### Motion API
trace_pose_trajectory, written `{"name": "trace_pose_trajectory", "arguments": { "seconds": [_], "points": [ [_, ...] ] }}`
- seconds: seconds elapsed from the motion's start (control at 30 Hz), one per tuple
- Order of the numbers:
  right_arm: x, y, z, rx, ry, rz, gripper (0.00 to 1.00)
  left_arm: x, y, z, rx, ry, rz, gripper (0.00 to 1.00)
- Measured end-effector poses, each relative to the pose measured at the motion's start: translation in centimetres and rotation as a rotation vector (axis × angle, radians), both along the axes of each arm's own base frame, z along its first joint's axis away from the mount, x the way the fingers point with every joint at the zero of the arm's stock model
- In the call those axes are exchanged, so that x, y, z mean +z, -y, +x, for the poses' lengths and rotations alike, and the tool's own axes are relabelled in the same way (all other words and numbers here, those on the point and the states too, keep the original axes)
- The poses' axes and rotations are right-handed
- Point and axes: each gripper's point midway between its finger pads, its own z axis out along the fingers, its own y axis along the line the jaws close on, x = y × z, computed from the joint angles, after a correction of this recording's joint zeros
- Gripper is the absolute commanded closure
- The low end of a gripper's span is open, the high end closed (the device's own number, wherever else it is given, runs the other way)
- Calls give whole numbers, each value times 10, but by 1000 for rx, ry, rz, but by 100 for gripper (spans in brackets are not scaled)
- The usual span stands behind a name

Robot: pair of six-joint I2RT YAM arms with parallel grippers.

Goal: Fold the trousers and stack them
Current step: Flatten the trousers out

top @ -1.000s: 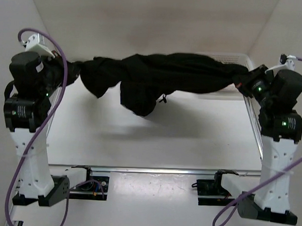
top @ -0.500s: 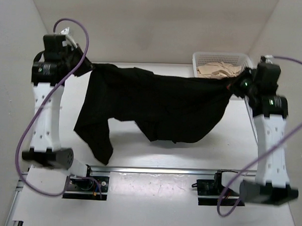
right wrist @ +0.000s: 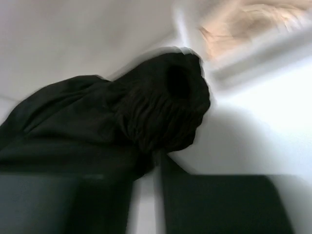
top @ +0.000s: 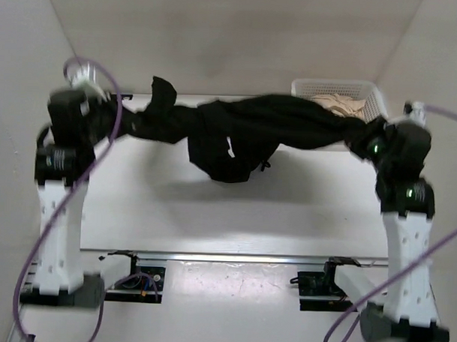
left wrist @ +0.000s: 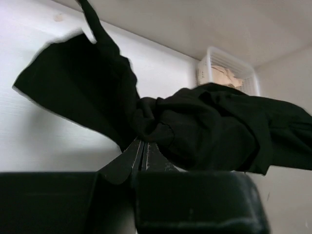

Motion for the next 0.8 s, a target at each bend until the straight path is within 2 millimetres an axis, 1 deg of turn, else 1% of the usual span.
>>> {"name": "trace_pose_trajectory", "arguments": {
  "seconds": [0.03, 0.07, 0.1, 0.13, 0.17, 0.23, 0.27, 0.3, 0.33, 0.37, 0.4, 0.43, 0.47, 0.5, 0.53, 0.57, 0.6, 0.63, 0.67, 0.7, 0.73, 0.77, 0.8],
  "points": [
    [-22, 5, -14, -28, -35, -4, 34, -11, 3, -14, -9, 0, -6, 59],
    [-42, 10, -29, -60, -68, -8, 10, -33, 7, -33, -25, -32, -21, 37],
    [-67, 17, -44, -100, -113, -10, 5, -59, 11, -53, -41, -70, -28, 18],
    [-95, 23, -57, -141, -156, -15, 2, -81, 13, -66, -47, -93, -39, 3],
    [-127, 30, -71, -181, -227, -23, 0, -109, 13, -79, -44, -147, -45, 0],
    [-177, 39, -94, -238, -361, -39, 4, -159, 12, -98, -26, -287, -59, 0],
    [-197, 42, -104, -259, -426, -47, 9, -175, 10, -103, -13, -346, -54, 10],
    [-208, 44, -110, -276, -466, -51, 24, -183, 8, -104, -2, -383, -49, 48],
    [-212, 46, -111, -282, -487, -57, 40, -189, 5, -101, 19, -410, -40, 67],
    [-213, 46, -109, -283, -498, -61, 54, -190, 1, -97, 37, -423, -23, 84],
    [-211, 46, -104, -284, -511, -58, 76, -188, -3, -91, 57, -429, -10, 90],
    [-208, 45, -96, -275, -515, -60, 81, -184, -6, -85, 70, -423, 6, 90],
    [-206, 42, -88, -260, -525, -52, 81, -179, -9, -77, 82, -420, 20, 90],
    [-203, 39, -77, -242, -539, -44, 70, -174, -12, -68, 95, -414, 29, 90],
    [-201, 35, -67, -223, -544, -36, 57, -171, -14, -58, 107, -408, 34, 85],
    [-202, 30, -55, -198, -561, -30, 45, -172, -17, -48, 123, -413, 40, 71],
    [-206, 25, -46, -167, -582, -27, 33, -176, -19, -41, 130, -426, 47, 60],
    [-213, 18, -38, -132, -609, -20, 19, -184, -22, -34, 143, -450, 49, 49],
    [-223, 12, -34, -101, -643, -20, 16, -194, -25, -28, 155, -485, 51, 37],
    [-234, 7, -35, -71, -682, -18, 15, -207, -27, -21, 168, -524, 47, 11],
    [-241, 3, -37, -56, -709, -10, 15, -221, -29, -16, 178, -563, 48, 8],
    [-249, -1, -42, -41, -734, -2, 15, -235, -30, -13, 183, -601, 47, 2],
    [-255, -3, -47, -32, -753, 4, 15, -250, -32, -12, 193, -643, 45, 1]
  ]
}}
